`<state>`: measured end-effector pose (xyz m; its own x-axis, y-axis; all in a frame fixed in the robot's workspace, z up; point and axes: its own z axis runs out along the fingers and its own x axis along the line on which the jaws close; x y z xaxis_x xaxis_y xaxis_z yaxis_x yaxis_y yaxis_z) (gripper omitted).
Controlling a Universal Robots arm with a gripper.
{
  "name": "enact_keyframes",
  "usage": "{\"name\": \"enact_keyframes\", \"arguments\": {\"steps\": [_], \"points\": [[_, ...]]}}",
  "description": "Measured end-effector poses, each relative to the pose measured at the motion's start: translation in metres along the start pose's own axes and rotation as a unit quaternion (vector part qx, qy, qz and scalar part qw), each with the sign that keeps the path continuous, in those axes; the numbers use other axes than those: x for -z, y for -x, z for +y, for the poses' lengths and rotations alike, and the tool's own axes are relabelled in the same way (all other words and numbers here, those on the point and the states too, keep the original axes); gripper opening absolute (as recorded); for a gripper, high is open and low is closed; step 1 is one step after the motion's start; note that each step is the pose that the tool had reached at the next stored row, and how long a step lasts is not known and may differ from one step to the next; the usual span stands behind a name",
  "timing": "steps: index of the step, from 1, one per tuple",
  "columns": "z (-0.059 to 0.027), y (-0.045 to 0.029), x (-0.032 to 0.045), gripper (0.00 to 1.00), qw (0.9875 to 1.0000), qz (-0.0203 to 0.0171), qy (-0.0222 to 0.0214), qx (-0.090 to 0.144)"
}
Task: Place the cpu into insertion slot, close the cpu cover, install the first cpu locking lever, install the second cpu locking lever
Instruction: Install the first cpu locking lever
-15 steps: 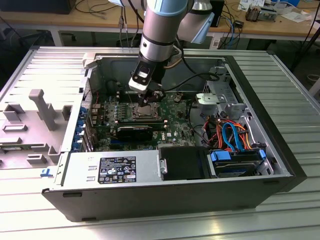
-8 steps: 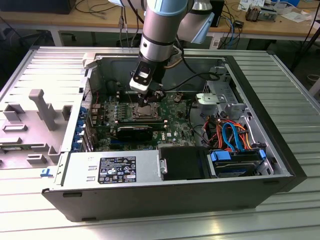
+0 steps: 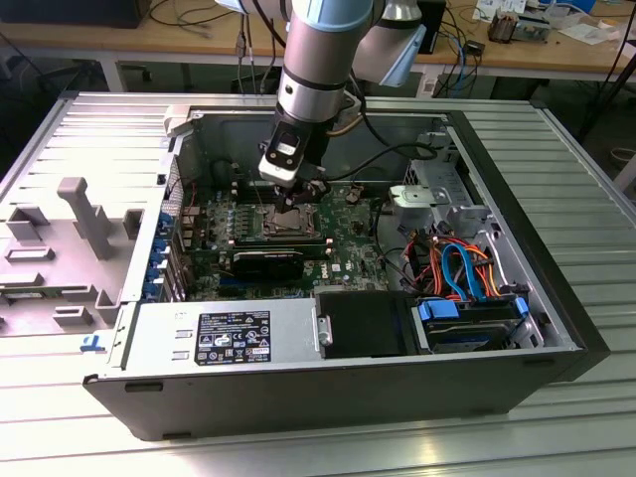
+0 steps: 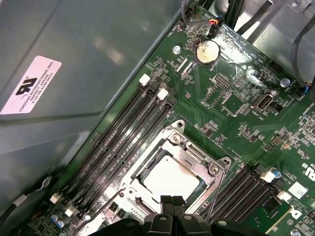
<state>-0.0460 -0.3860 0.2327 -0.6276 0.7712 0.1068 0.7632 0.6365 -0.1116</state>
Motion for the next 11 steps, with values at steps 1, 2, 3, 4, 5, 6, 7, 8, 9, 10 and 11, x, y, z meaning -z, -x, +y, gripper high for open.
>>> {"name": "enact_keyframes", "arguments": {"steps": [1,2,3,4,5,6,7,8,9,10,11], "points": [[0.0000,0.0000,0.0000,0.11,1.0000,-0.0001,-0.0001,0.001],[0.0000,0.0000,0.0000,0.11,1.0000,-0.0003,-0.0002,0.003],[0.0000,0.0000,0.0000,0.11,1.0000,-0.0004,-0.0004,0.004],[0.0000,0.0000,0.0000,0.11,1.0000,-0.0006,-0.0005,0.006],[0.0000,0.0000,0.0000,0.11,1.0000,-0.0007,-0.0007,0.007],[0.0000,0.0000,0.0000,0.11,1.0000,-0.0009,-0.0009,0.009],[0.0000,0.0000,0.0000,0.11,0.9999,-0.0011,-0.0011,0.011],[0.0000,0.0000,0.0000,0.11,0.9999,-0.0013,-0.0012,0.012],[0.0000,0.0000,0.0000,0.11,0.9999,-0.0016,-0.0015,0.015],[0.0000,0.0000,0.0000,0.11,0.9998,-0.0022,-0.0021,0.020],[0.0000,0.0000,0.0000,0.11,0.9998,-0.0024,-0.0023,0.022]]}}
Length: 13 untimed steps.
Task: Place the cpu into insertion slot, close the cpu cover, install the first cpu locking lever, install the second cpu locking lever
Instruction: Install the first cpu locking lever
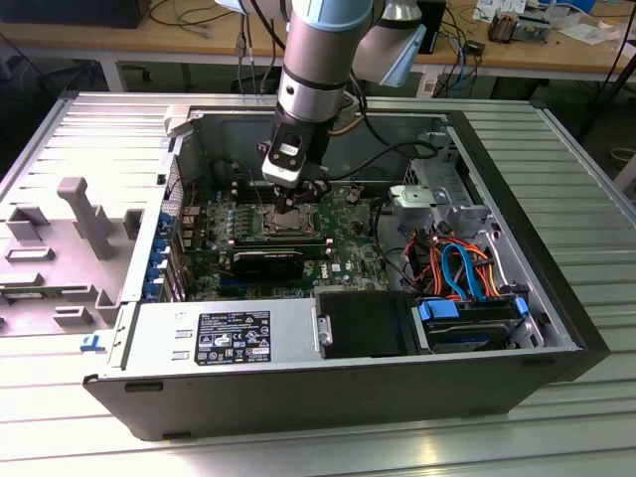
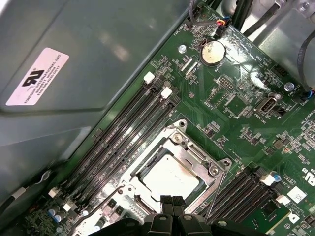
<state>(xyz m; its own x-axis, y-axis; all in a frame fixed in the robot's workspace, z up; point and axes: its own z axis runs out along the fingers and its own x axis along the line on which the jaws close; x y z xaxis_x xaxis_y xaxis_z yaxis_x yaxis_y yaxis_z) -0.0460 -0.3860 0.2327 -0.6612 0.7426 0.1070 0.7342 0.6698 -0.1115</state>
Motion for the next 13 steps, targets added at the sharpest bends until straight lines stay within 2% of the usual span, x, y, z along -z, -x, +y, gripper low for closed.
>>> {"name": "enact_keyframes", "arguments": {"steps": [13], "points": [[0.0000,0.0000,0.0000,0.11,0.9998,-0.0021,-0.0020,0.019]]}}
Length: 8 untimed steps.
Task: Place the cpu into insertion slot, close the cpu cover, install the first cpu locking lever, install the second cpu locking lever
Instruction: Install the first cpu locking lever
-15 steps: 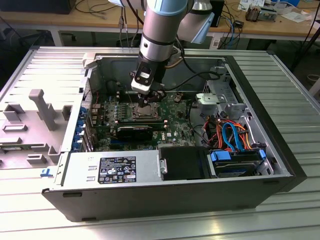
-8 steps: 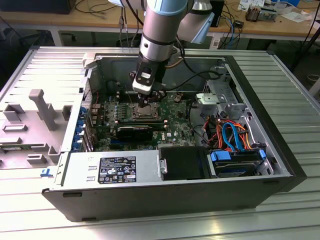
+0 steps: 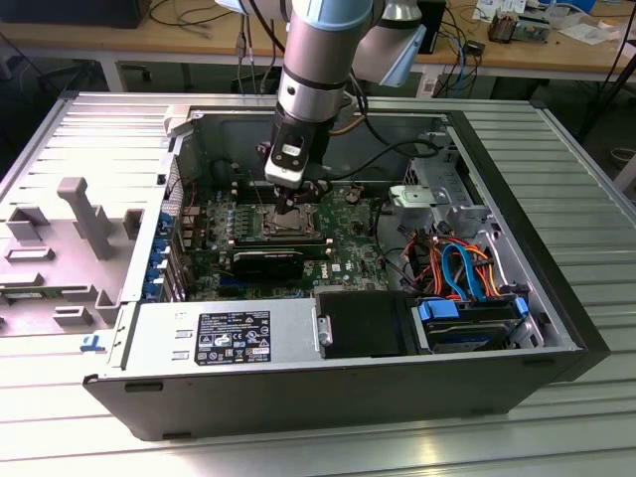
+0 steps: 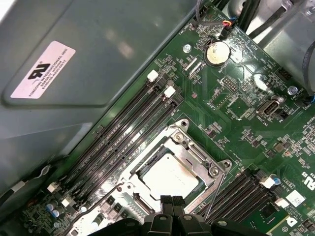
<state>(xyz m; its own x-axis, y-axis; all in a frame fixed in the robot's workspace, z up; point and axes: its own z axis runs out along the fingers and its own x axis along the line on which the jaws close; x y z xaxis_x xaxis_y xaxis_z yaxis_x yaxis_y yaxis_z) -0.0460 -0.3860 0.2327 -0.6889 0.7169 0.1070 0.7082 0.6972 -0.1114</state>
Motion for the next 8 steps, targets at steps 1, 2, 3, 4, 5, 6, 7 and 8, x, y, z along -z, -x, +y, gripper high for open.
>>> {"name": "enact_keyframes", "arguments": {"steps": [1,2,3,4,5,6,7,8], "points": [[0.0000,0.0000,0.0000,0.11,1.0000,-0.0002,-0.0002,0.002],[0.0000,0.0000,0.0000,0.11,1.0000,-0.0004,-0.0004,0.004],[0.0000,0.0000,0.0000,0.11,1.0000,-0.0006,-0.0006,0.005],[0.0000,0.0000,0.0000,0.11,1.0000,-0.0007,-0.0007,0.006],[0.0000,0.0000,0.0000,0.11,1.0000,-0.0010,-0.0009,0.009],[0.0000,0.0000,0.0000,0.11,0.9999,-0.0012,-0.0011,0.010],[0.0000,0.0000,0.0000,0.11,0.9999,-0.0013,-0.0013,0.011],[0.0000,0.0000,0.0000,0.11,0.9999,-0.0015,-0.0015,0.014]]}}
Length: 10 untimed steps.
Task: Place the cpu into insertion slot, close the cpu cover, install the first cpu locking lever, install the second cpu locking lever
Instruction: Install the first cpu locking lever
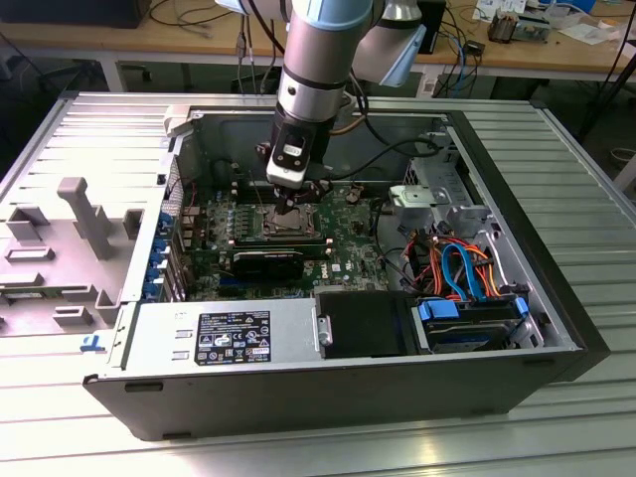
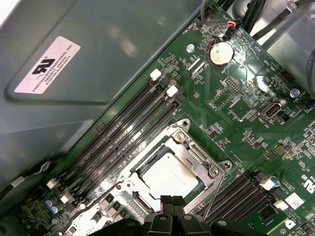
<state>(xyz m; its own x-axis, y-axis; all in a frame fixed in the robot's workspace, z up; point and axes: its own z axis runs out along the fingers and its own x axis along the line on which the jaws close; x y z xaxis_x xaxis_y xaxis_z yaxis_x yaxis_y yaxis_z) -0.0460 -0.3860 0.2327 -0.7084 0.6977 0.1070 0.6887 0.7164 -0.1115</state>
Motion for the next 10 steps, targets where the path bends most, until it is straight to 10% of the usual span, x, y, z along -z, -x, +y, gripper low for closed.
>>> {"name": "enact_keyframes", "arguments": {"steps": [10], "points": [[0.0000,0.0000,0.0000,0.11,0.9999,-0.0017,-0.0017,0.015]]}}
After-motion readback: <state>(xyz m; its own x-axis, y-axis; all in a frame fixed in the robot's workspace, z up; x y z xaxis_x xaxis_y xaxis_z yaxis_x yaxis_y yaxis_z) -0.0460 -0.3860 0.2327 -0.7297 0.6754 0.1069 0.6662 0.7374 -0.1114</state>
